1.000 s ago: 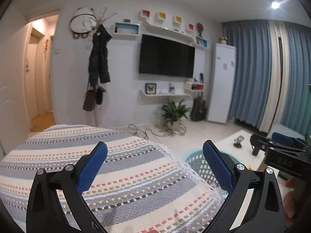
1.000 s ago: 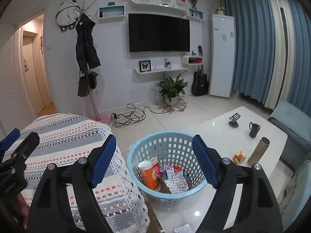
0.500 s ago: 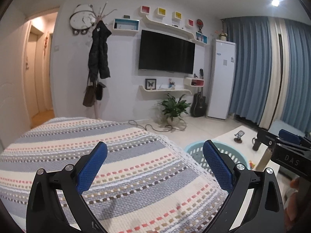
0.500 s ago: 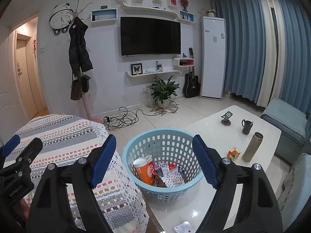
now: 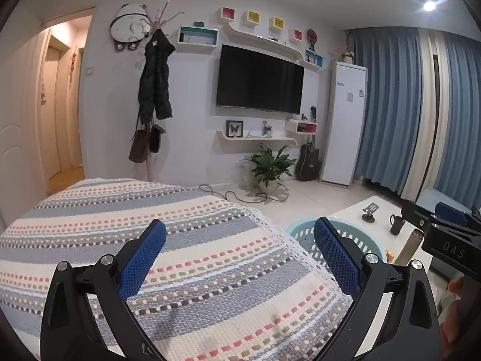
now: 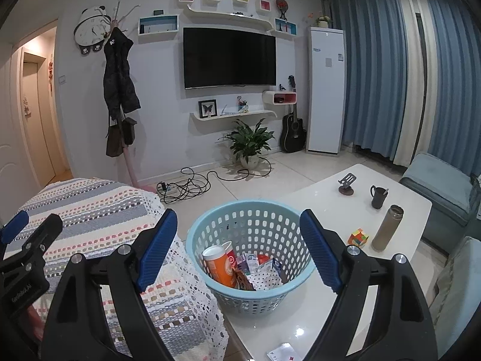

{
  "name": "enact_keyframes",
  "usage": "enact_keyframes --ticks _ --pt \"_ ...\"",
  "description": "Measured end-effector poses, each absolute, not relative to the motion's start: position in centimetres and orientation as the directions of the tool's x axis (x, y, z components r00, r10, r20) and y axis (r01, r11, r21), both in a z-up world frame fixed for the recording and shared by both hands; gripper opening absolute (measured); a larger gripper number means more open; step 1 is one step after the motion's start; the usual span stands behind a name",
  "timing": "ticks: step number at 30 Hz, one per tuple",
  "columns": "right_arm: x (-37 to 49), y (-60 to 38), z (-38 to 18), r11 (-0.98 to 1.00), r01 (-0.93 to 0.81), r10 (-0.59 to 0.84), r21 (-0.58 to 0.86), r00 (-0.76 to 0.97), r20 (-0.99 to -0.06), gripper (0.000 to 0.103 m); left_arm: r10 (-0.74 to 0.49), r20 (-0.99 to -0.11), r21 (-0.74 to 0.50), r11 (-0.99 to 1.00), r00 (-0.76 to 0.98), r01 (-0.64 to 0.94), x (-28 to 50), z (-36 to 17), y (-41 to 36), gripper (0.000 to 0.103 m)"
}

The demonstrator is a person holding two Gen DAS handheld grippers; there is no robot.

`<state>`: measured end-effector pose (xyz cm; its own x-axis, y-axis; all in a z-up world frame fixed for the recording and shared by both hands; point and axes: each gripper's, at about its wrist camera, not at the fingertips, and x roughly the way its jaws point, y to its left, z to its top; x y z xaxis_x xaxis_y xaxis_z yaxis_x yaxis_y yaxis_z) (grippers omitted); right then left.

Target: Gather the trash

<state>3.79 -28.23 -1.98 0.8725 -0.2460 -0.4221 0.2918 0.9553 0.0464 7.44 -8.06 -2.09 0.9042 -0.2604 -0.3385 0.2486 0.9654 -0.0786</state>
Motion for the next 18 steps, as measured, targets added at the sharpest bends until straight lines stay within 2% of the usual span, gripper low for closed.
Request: enact_keyframes --ticks 18 --pt "3.29 -28.42 -1.83 0.954 0.294 -0.245 0.053 0.872 -0.425 0.086 -0.249 -0.341 -0.086 0.969 0.907 0.234 7.46 -1.91 -7.54 0.095"
